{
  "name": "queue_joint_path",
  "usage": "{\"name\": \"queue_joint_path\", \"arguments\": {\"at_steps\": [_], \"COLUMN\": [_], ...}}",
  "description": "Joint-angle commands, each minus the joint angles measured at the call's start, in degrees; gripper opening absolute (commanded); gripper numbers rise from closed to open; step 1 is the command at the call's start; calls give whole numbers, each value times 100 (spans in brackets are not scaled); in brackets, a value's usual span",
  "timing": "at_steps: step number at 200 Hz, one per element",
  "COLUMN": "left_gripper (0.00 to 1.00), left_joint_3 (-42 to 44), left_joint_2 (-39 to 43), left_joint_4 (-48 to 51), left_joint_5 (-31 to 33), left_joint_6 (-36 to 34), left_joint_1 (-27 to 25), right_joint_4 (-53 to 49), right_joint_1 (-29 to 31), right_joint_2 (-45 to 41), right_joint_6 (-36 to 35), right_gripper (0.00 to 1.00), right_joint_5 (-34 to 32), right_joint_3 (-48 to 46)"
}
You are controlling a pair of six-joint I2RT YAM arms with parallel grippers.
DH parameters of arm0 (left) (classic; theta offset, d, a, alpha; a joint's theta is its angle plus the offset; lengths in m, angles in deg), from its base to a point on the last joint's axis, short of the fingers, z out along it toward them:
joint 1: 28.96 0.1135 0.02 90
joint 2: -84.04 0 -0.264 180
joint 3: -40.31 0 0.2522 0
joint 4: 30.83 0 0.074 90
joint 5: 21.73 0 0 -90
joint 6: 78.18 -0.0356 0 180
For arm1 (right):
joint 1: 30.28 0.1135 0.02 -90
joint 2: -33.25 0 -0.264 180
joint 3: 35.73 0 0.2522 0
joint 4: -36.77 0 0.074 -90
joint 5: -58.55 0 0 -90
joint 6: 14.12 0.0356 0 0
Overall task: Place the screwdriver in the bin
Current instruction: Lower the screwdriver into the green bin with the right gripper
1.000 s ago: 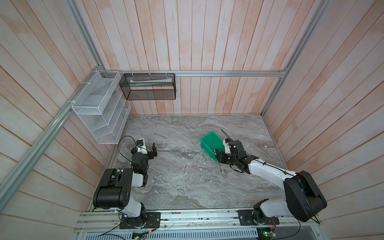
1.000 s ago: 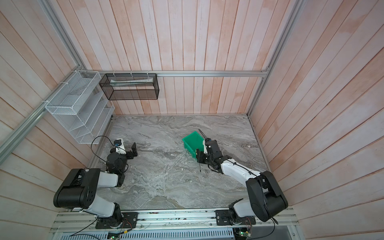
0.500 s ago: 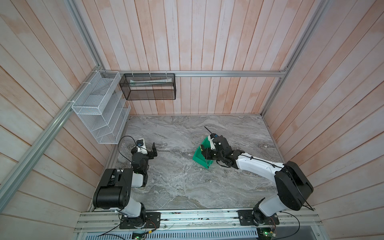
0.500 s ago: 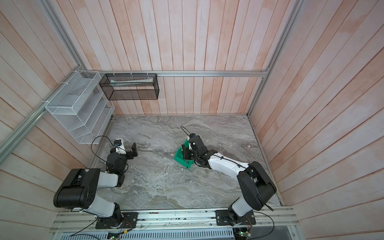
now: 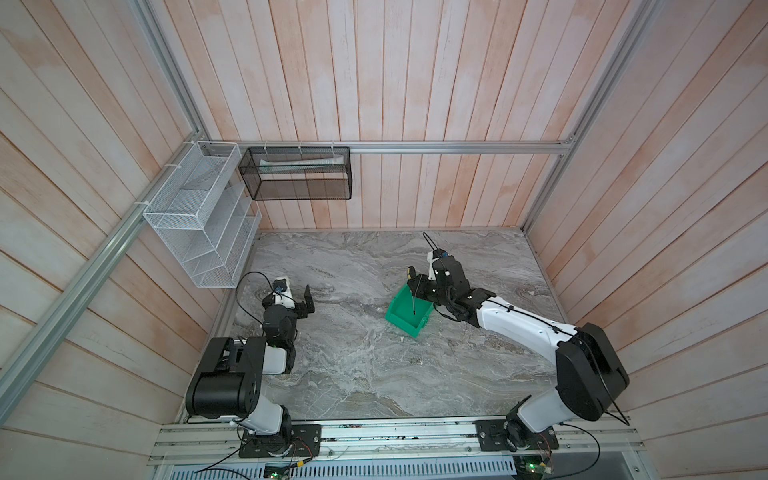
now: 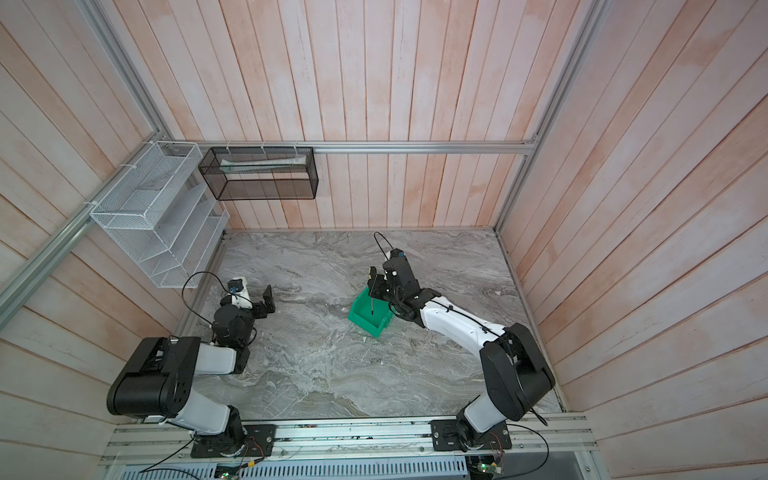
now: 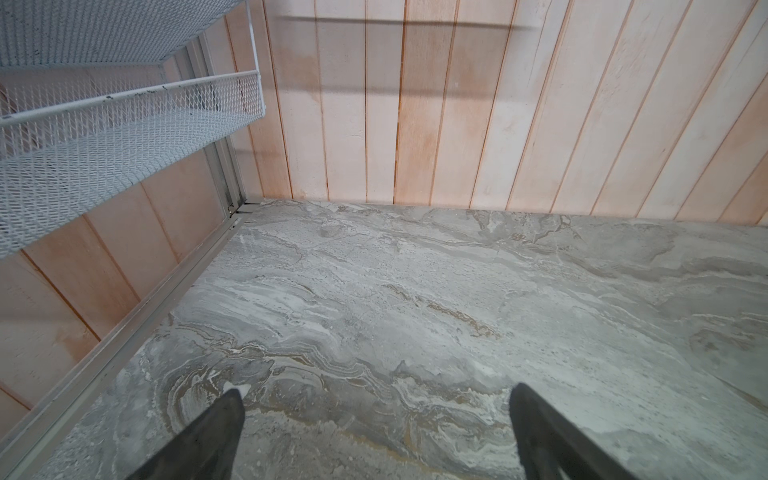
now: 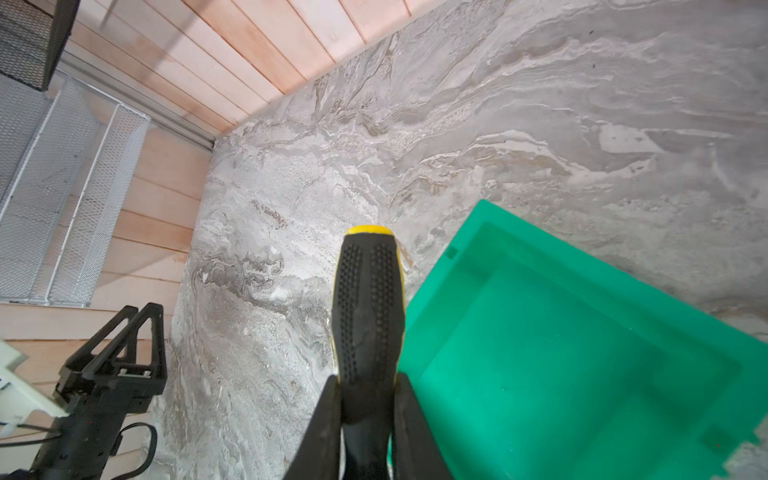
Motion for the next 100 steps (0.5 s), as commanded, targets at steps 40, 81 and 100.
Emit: {"name": "queue_joint_path", "arguments": {"at_steps": [40, 81, 100], "left_gripper": [100, 100, 100], "left_joint_3": [-3, 1, 1], "left_joint_2": [57, 57, 55], "left_joint_4": [47, 43, 44], "left_joint_5": [-50, -48, -50], "left_joint_6": [27, 21, 26], "left_joint_1": [17, 17, 17], "right_joint_4": [42, -261, -523], "right_joint_1": [-42, -183, -299], "right_joint_2": [610, 848, 974], "right_joint_6": [-200, -860, -1256], "right_gripper": [0, 0, 0], "right_joint_5": [-563, -1009, -1329], "right_joint_3": [-202, -118, 93]}}
